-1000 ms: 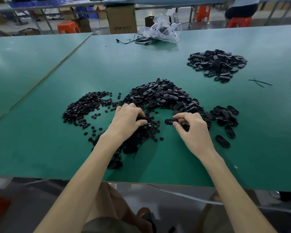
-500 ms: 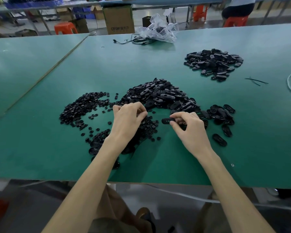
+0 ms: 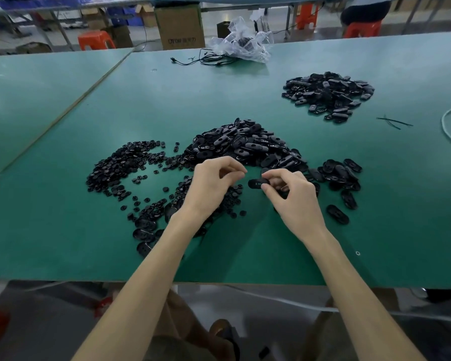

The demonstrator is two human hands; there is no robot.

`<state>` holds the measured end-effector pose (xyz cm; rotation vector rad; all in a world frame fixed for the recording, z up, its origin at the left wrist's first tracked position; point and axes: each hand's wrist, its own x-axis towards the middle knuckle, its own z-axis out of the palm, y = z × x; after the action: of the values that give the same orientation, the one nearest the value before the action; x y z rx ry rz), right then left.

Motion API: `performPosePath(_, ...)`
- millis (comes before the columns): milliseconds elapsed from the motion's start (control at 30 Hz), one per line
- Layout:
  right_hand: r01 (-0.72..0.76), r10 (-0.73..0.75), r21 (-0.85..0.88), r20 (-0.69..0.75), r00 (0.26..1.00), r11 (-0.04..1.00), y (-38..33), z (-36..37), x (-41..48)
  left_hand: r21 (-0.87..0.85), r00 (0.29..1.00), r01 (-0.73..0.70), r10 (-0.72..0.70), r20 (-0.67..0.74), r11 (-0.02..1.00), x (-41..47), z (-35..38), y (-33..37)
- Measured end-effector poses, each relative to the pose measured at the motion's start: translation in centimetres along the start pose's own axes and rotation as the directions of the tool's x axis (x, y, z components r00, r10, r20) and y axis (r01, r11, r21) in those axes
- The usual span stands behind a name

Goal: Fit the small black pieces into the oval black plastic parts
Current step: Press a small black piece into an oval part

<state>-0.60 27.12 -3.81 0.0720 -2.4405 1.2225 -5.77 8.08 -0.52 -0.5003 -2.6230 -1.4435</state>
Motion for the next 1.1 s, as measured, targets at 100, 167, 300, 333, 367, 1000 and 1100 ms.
performPosePath(100, -0.010, 0.011, 0.028, -0.018, 1.000, 1.000, 0.0, -0.1, 0.1, -0.145, 1.000, -0.006, 0.005, -0.002, 0.989, -0.3, 2.2, 0.3)
performPosePath(167, -0.014, 0.016, 0.042, -0.029, 0.999, 0.999, 0.0, -0.1, 0.1, -0.211, 0.999, -0.008, -0.001, -0.040, 0.978, -0.7, 3.8, 0.1)
performPosePath(300, -0.013, 0.015, 0.053, -0.047, 0.999, 0.999, 0.1, -0.2, 0.0, -0.272, 0.992, -0.027, -0.008, -0.125, 0.962, -1.0, 4.8, -0.6)
performPosePath(333, -0.015, 0.018, 0.060, -0.051, 0.999, 0.998, 0.2, -0.1, 0.0, -0.299, 0.990, -0.020, -0.023, -0.138, 0.954, -1.1, 4.6, -0.8)
performPosePath(367, -0.018, 0.022, 0.069, -0.053, 0.998, 0.997, 0.2, -0.1, 0.0, -0.337, 0.989, -0.011, -0.040, -0.144, 0.942, -1.2, 4.4, -1.0)
performPosePath(1000, -0.037, 0.047, 0.117, -0.078, 0.996, 0.992, 0.3, -0.2, 0.0, -0.512, 0.993, 0.019, -0.078, -0.093, 0.859, -1.6, 4.2, -0.7)
performPosePath(1100, -0.056, 0.066, 0.131, -0.072, 0.995, 0.990, 0.4, -0.2, 0.0, -0.524, 0.991, 0.038, -0.102, -0.092, 0.851, -1.5, 4.3, -0.7)
